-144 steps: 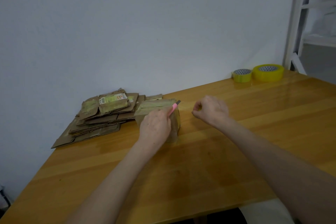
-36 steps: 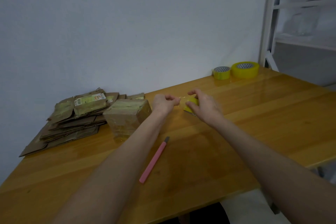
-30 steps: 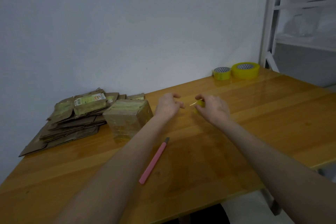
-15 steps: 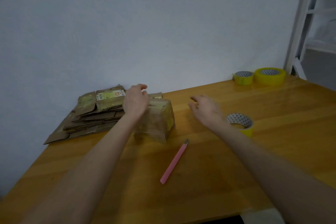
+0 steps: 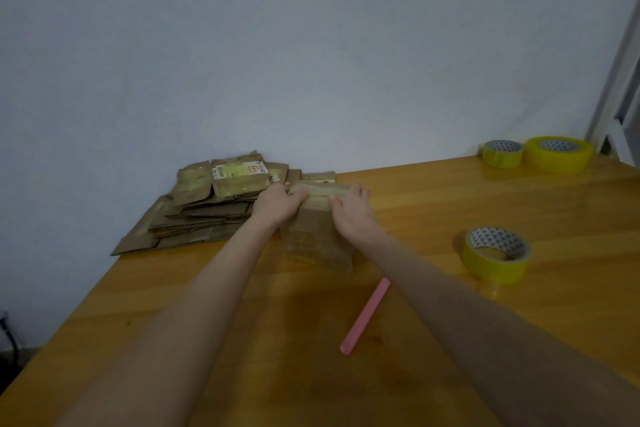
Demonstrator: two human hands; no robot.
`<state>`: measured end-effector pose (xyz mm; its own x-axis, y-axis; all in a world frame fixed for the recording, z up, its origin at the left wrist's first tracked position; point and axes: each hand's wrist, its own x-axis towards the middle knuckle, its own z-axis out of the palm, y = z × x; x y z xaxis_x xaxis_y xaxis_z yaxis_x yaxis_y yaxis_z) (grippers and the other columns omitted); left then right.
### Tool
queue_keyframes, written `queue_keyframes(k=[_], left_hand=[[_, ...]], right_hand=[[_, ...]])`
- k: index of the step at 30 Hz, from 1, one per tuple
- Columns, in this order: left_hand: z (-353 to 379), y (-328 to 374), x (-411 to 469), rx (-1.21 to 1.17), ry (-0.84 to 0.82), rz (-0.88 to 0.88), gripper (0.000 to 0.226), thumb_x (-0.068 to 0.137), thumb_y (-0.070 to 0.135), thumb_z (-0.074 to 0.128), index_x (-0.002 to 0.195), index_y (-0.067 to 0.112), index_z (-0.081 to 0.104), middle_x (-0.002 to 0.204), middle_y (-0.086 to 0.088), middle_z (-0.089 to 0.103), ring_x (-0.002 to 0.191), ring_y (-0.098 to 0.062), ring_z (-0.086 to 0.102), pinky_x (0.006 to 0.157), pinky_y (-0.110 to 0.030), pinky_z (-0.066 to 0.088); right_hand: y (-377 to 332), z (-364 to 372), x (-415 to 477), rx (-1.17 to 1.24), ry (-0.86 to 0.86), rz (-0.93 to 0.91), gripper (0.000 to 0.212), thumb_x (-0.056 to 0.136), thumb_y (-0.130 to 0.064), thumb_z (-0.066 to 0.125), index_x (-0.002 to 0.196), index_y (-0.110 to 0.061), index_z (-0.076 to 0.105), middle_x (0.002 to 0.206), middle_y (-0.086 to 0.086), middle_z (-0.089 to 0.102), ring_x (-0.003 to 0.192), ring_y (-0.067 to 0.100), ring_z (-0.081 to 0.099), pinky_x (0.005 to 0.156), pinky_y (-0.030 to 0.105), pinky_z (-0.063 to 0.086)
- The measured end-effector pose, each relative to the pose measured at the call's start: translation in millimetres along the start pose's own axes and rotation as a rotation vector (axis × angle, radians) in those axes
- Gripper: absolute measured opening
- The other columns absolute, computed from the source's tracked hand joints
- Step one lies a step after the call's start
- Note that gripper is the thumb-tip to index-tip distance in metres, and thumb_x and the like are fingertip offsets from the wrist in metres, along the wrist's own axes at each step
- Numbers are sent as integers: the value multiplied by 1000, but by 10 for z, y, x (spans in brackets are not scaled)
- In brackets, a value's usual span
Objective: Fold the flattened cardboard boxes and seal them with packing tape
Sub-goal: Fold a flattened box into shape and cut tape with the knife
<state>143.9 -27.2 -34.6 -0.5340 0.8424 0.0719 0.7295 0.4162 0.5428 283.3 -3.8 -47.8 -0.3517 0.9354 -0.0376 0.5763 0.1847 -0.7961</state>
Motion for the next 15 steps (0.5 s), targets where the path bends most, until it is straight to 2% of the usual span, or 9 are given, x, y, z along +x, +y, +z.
queue_keyframes(k=[3, 6, 7, 8, 10, 13, 15], left_hand=[[-8, -51, -81, -201, -59, -64, 63, 93, 47, 50, 140, 7, 41, 140, -11, 47, 124, -29, 47, 103, -41, 41], [-4, -106, -168, -466, -87, -120, 63, 92, 44, 55, 142, 10, 38, 138, -11, 47, 119, -27, 49, 101, -44, 44], [-13, -111, -199, -512, -77, -121, 62, 92, 42, 57, 141, 10, 39, 137, -11, 47, 119, -27, 49, 100, -42, 45], [-24, -108, -229, -544, -62, -113, 61, 91, 40, 59, 141, 9, 41, 137, -10, 48, 118, -26, 49, 99, -40, 45], [-52, -80, -276, -629, -17, -88, 56, 91, 33, 62, 138, 9, 45, 132, -7, 51, 112, -22, 51, 91, -34, 47], [-116, 28, -367, -821, 36, -40, 43, 90, 13, 62, 130, 8, 50, 107, 1, 57, 87, -12, 56, 69, -21, 46], [-133, 100, -406, -869, 61, 3, 40, 89, 9, 61, 128, 9, 51, 98, 2, 58, 78, -9, 55, 65, -20, 45]], right_hand=[[13, -32, 47, 97, -4, 62, 70, 100, -31, 40, 150, -2, 0, 155, 20, 18, 134, 36, 36, 106, 43, 38], [75, -107, 32, 252, -44, 106, 55, 95, -34, 52, 138, -2, 35, 124, 13, 53, 103, 25, 54, 80, 33, 49], [104, -144, 18, 322, -75, 125, 49, 93, -34, 55, 130, -3, 44, 114, 9, 57, 97, 21, 55, 78, 31, 50], [138, -184, 3, 406, -102, 140, 46, 92, -33, 58, 126, -4, 49, 109, 7, 59, 97, 21, 56, 83, 33, 52], [196, -258, -3, 523, -104, 135, 45, 90, -29, 63, 127, -6, 52, 112, 6, 60, 100, 20, 58, 86, 35, 52], [227, -398, -13, 598, -65, 65, 47, 90, -27, 64, 132, -14, 49, 109, 0, 59, 80, 8, 56, 59, 22, 44], [254, -486, -4, 665, -52, 68, 59, 87, -28, 68, 139, -17, 41, 107, 1, 60, 72, 7, 58, 52, 21, 44]])
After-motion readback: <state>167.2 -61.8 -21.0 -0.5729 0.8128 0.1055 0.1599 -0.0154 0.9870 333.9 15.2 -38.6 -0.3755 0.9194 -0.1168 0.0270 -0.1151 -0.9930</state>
